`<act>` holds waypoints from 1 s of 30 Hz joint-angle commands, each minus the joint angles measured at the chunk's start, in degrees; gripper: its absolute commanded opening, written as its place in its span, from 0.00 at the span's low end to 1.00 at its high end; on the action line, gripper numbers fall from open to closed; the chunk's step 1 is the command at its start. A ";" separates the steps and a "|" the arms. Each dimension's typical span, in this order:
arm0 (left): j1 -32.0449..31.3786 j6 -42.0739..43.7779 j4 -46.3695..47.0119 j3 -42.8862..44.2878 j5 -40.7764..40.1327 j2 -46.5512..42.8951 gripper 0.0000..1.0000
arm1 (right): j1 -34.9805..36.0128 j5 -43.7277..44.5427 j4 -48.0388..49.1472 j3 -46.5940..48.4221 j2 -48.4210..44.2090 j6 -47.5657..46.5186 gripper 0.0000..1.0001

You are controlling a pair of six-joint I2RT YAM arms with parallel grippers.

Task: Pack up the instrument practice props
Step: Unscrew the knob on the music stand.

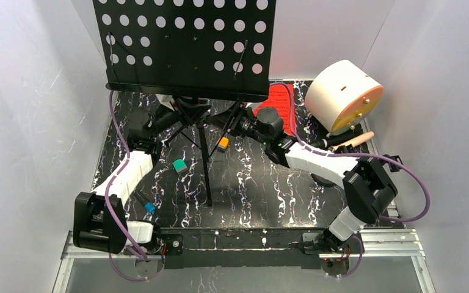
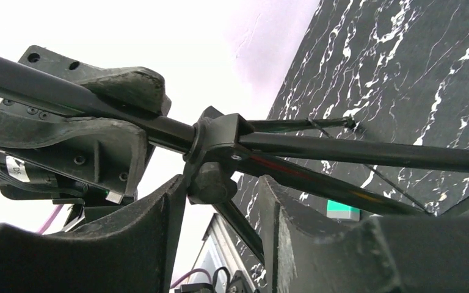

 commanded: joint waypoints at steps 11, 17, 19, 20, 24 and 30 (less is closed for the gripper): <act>-0.72 -4.02 -5.22 1.05 -0.24 -0.46 0.00 | -0.81 -4.88 9.89 1.02 3.52 10.00 0.26; -0.72 -3.93 -5.44 1.07 -0.29 -0.54 0.00 | -1.50 -6.11 12.66 1.09 3.95 14.00 0.40; -0.72 -3.84 -5.48 1.07 -0.23 -0.59 0.00 | -1.69 -6.36 13.33 1.21 3.89 14.81 0.43; -0.72 -3.80 -5.55 1.07 -0.24 -0.62 0.00 | -1.74 -6.32 13.77 1.19 3.83 15.15 0.43; -0.72 -3.71 -5.66 1.03 -0.27 -0.54 0.00 | -1.78 -6.05 14.01 1.32 3.48 15.39 0.46; -0.68 -3.51 -5.82 1.07 -0.24 -0.72 0.00 | -1.91 -4.40 13.25 0.77 2.45 14.72 0.46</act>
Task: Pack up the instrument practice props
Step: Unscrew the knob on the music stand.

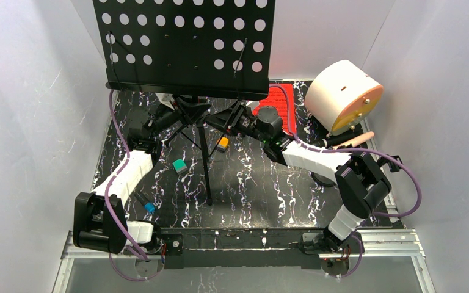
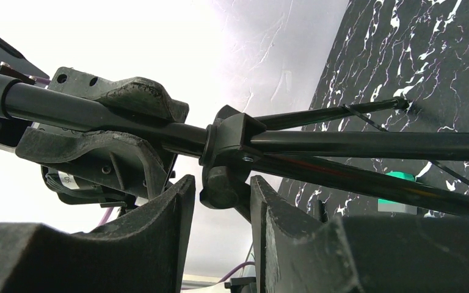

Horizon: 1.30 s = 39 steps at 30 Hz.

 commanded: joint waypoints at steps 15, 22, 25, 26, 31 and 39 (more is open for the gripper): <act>-0.66 -3.71 -5.12 0.78 0.48 -0.72 0.00 | -0.62 1.52 7.05 0.75 -1.56 -8.00 0.01; -0.66 -3.71 -5.48 0.91 0.48 -0.96 0.00 | -0.59 -3.94 12.80 -0.43 -2.47 -32.84 0.01; -0.67 -3.71 -5.58 0.99 0.43 -0.90 0.00 | 0.16 -8.71 14.71 -0.57 -2.65 -46.44 0.01; -0.68 -3.71 -5.63 0.98 0.44 -0.83 0.00 | 0.49 -10.15 15.08 -0.68 -2.72 -51.06 0.01; -0.67 -3.71 -5.73 1.10 0.45 -0.81 0.00 | 1.58 -10.86 10.68 0.98 -2.82 -61.07 0.01; -0.68 -3.53 -5.93 1.14 0.49 -0.67 0.00 | 0.92 0.51 6.17 0.63 -5.31 -36.09 0.12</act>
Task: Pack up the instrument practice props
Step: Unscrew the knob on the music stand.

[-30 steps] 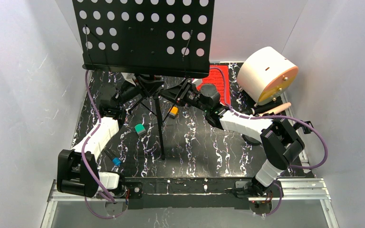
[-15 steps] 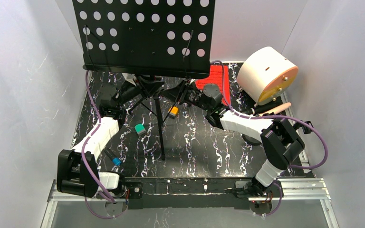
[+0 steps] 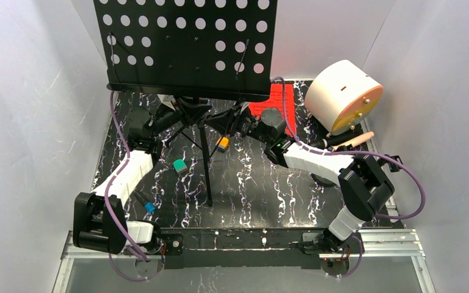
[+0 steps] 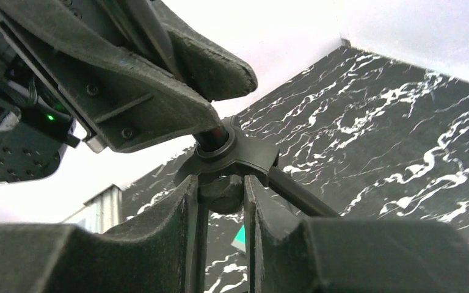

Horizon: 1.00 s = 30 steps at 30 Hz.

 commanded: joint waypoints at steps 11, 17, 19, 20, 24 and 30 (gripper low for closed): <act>-0.37 -3.64 -5.43 0.88 -0.31 -0.70 0.00 | -0.49 7.76 -5.49 1.87 -4.15 33.51 0.41; -0.33 -3.55 -5.60 0.91 -0.38 -0.82 0.00 | -0.64 7.42 -6.66 2.68 -3.85 34.82 0.30; -0.37 -3.47 -5.64 0.93 -0.36 -0.87 0.00 | -0.69 6.74 -7.30 3.31 -3.37 35.14 0.26; -0.37 -3.46 -5.69 0.94 -0.35 -0.87 0.00 | -0.67 6.05 -7.40 3.50 -2.88 35.35 0.24; -0.36 -3.46 -5.78 0.96 -0.35 -0.87 0.00 | -0.71 2.71 -6.98 4.69 -1.42 33.81 0.18; -0.35 -3.29 -6.08 1.04 -0.53 -0.91 0.00 | -0.73 -2.93 -6.35 5.95 0.23 33.24 0.18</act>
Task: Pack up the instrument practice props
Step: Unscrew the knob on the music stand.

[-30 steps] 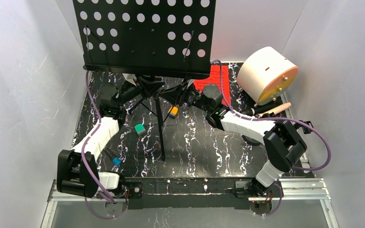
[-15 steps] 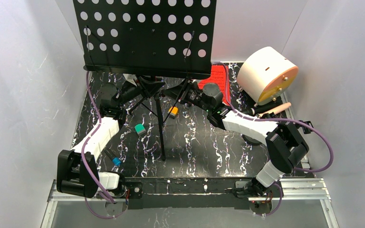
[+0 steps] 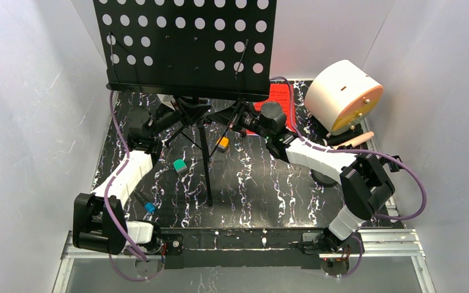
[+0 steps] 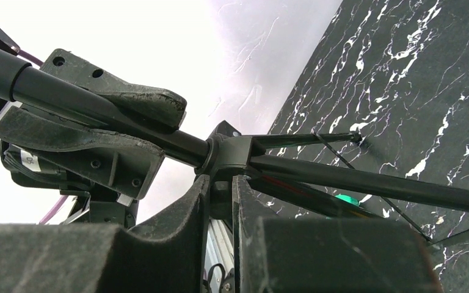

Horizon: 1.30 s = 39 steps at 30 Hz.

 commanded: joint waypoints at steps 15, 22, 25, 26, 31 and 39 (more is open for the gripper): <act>-0.33 -3.64 -7.08 1.62 -1.75 -0.24 0.00 | 2.60 -16.95 2.56 4.02 -1.70 -30.52 0.01; -0.33 -2.87 -8.31 1.82 -2.15 -0.47 0.00 | 6.18 -14.59 -3.92 2.81 -2.79 -49.98 0.01; -0.28 -2.76 -8.42 1.86 -2.13 -0.41 0.00 | 5.96 -6.88 -3.55 1.97 -3.65 -44.58 0.05; -0.32 -2.67 -8.39 1.83 -2.11 -0.41 0.00 | 5.88 -3.92 -3.21 1.63 -4.18 -41.26 0.10; -0.33 -2.49 -8.55 1.81 -2.13 -0.29 0.00 | 5.50 7.49 -2.37 -0.22 -6.74 -19.89 0.36; -0.33 -2.40 -8.61 1.91 -2.03 -0.32 0.00 | 5.49 12.10 -10.57 0.81 -7.71 -4.04 0.51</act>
